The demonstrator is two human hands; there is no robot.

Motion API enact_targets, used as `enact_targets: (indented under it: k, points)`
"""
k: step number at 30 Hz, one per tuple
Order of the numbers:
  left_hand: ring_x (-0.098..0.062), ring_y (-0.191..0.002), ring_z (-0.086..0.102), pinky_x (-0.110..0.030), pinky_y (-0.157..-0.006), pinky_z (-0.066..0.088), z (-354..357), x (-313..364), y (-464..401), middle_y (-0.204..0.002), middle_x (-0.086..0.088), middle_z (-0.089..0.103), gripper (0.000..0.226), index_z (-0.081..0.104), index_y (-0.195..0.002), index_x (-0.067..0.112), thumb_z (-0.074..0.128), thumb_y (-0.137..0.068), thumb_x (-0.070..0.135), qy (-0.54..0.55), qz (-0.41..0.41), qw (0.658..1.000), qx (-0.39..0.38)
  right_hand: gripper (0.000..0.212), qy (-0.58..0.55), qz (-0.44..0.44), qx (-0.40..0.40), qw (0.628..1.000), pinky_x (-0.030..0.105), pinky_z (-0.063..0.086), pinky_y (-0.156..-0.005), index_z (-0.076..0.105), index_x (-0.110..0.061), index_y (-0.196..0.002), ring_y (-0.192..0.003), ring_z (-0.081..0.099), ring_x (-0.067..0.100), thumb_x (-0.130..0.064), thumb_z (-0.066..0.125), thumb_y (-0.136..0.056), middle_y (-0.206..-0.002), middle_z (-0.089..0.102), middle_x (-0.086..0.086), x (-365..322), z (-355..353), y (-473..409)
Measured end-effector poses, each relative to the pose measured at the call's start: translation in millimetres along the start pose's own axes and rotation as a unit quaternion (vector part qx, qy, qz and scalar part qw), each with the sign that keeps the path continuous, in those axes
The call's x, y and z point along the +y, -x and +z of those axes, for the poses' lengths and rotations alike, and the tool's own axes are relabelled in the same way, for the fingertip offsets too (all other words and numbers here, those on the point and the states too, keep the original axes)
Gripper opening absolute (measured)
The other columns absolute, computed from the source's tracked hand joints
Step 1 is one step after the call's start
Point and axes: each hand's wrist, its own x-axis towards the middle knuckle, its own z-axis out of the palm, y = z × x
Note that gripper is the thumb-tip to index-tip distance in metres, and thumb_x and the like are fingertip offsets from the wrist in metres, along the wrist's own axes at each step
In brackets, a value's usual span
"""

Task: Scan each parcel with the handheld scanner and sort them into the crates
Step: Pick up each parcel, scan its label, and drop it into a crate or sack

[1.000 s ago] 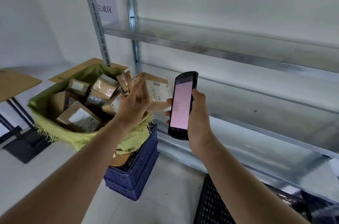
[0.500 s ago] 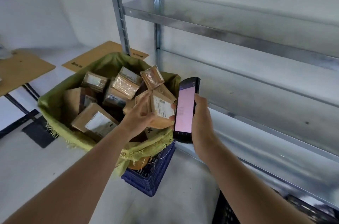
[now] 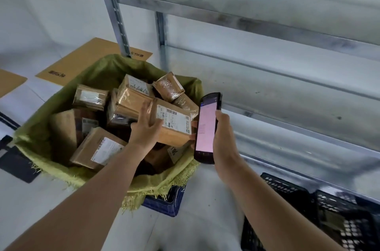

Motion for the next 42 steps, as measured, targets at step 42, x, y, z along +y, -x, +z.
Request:
enact_targets:
  k: [42]
  points:
    - [-0.011,-0.144,0.036,-0.021,-0.11,0.024,387,111,290,-0.158,-0.005,0.047,0.092,0.052,-0.153,0.02,0.019,-0.082,0.067,-0.14,0.317,0.882,-0.318,0.055,-0.137,-0.019,0.298,0.944,0.029,0.056,-0.06,0.067,-0.004,-0.118,-0.076,0.067,0.024,-0.045,0.032,-0.109,-0.102,0.074,0.02,96,-381,235]
